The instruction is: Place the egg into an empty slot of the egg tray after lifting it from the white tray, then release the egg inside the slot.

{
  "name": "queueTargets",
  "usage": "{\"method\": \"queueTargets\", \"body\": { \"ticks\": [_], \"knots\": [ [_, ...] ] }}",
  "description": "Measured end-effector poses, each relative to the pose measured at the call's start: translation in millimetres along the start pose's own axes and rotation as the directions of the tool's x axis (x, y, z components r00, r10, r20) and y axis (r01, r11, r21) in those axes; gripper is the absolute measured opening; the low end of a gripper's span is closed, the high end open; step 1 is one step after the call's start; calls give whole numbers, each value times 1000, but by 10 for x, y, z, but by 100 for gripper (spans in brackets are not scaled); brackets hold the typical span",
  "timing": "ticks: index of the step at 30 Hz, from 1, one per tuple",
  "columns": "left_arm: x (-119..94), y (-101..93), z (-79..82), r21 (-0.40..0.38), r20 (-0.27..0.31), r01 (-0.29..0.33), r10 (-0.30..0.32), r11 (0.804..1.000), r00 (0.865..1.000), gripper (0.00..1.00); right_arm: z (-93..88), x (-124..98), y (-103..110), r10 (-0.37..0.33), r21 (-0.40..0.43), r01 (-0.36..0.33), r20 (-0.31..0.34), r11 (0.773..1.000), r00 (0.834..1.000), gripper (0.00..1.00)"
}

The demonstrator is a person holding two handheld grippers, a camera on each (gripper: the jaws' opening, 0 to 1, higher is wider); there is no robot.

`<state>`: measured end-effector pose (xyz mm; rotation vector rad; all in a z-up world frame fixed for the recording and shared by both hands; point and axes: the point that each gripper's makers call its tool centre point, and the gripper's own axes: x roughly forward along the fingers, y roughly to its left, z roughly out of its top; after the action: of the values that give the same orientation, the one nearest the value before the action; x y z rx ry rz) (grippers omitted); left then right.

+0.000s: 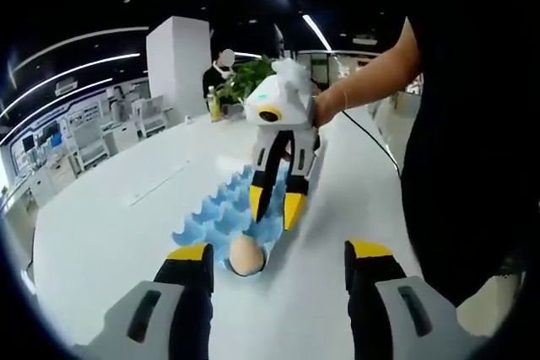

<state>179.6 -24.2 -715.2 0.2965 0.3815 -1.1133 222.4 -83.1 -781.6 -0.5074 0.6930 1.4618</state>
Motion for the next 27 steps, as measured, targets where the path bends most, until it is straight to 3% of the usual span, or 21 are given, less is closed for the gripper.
{"method": "queueTargets", "body": {
  "ticks": [9, 14, 27],
  "knots": [
    [20, -16, 11, -1, 0, 2, -2, 1000, 1000, 63, -197, -237, -46, -35, 34, 35, -5, 999, 999, 24],
    [30, -15, 28, 4, -1, 3, -3, 1000, 1000, 62, -312, -483, -112, -80, 62, 79, 11, 995, 997, 24],
    [63, -19, 36, 11, -7, 13, -13, 1000, 1000, 62, -847, -971, -276, -181, 143, 186, -45, 972, 982, 24]
  ]
}}
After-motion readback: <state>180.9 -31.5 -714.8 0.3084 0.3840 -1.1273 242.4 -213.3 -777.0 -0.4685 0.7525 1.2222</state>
